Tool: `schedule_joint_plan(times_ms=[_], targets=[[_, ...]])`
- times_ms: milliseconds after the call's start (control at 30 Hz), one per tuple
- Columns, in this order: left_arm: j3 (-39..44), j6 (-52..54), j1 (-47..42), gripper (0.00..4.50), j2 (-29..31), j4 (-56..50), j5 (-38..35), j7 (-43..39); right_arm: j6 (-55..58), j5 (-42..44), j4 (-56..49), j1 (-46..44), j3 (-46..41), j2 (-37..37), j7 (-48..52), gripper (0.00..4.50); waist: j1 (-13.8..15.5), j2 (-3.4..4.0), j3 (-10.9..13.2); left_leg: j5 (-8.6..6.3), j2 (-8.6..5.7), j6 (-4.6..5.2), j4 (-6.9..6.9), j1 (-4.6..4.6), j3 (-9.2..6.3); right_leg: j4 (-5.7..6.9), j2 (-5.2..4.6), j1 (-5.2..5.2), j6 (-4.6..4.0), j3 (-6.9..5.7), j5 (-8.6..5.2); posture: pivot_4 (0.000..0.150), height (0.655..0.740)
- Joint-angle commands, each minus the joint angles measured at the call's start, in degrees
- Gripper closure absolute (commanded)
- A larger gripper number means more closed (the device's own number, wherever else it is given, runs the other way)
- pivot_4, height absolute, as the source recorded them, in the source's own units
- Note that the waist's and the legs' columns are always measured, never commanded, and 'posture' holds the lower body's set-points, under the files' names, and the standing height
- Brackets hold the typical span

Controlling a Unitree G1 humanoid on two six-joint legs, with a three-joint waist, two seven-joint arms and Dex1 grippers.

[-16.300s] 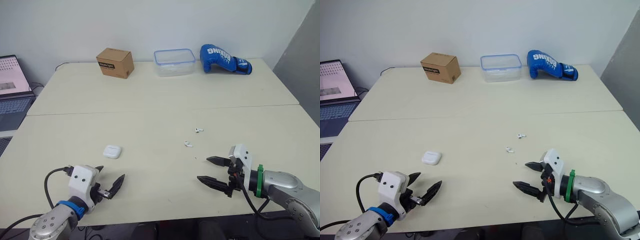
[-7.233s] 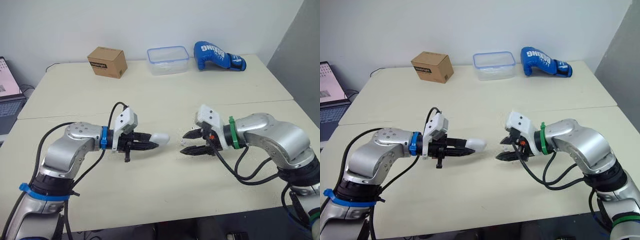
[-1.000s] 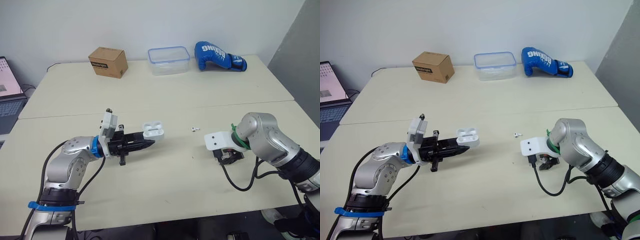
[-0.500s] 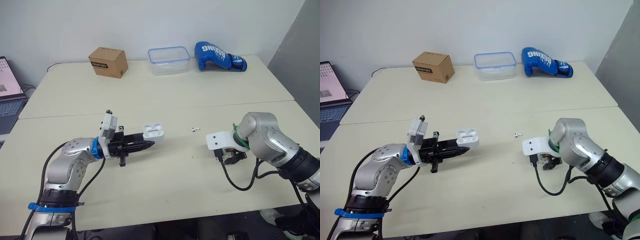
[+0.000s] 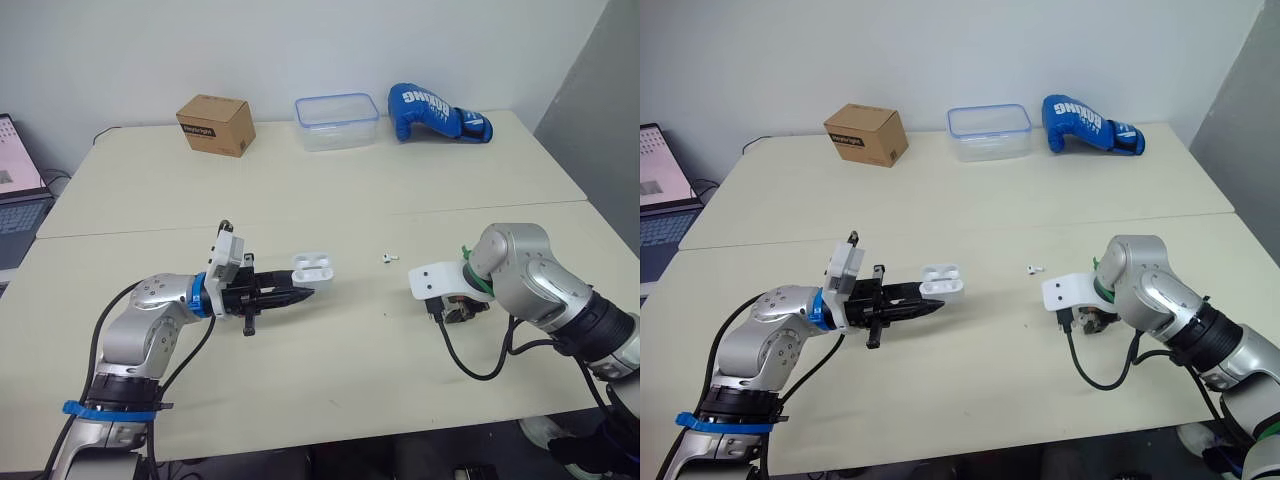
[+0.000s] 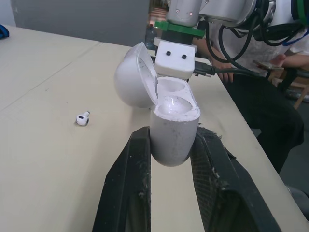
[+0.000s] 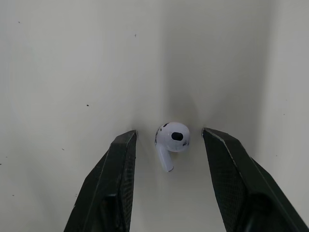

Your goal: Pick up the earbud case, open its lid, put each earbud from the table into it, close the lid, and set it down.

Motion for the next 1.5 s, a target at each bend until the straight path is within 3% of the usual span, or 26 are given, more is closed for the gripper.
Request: schedule_joint_plan(times_ms=[33, 67, 200, 1500], targets=[[-0.38, -1.38, -1.33, 3.69, -0.56, 0.21, 0.05, -0.74, -0.16, -1.73, 0.03, -0.79, 0.41, -0.42, 1.71, 2.29, -0.01, 0.00, 0.00, 0.00, 0.00, 0.00, 0.00, 0.00, 0.00, 0.00, 0.00, 0.00, 0.00, 0.00, 0.00, 0.150, 0.7307], [-0.48, -1.58, -1.47, 3.69, -0.67, 0.47, 0.17, -0.82, -0.16, -1.76, -0.07, -0.76, 0.41, -0.48, 1.80, 2.29, -0.01, 0.00, 0.00, 0.00, 0.00, 0.00, 0.00, 0.00, -0.01, 0.00, 0.00, 0.00, 0.00, 0.00, 0.00, 0.150, 0.7307], [-0.74, -2.03, -1.73, 3.69, -0.88, 0.99, 0.29, -0.99, -0.08, -1.97, -0.35, -0.72, 0.54, -0.74, 2.30, 3.14, -0.01, 0.00, 0.00, 0.00, 0.00, 0.00, 0.00, 0.00, 0.00, 0.01, 0.00, 0.00, 0.00, 0.00, 0.00, 0.150, 0.7307], [-0.71, -1.75, -0.84, 3.69, -1.59, -0.09, 0.67, -0.29, -1.09, -3.03, -3.25, -0.37, 2.25, -0.32, 4.03, 3.14, -0.01, 0.00, 0.00, 0.00, 0.00, 0.00, 0.00, 0.00, -0.02, 0.00, 0.00, -0.01, 0.00, -0.01, 0.00, 0.150, 0.7307]])
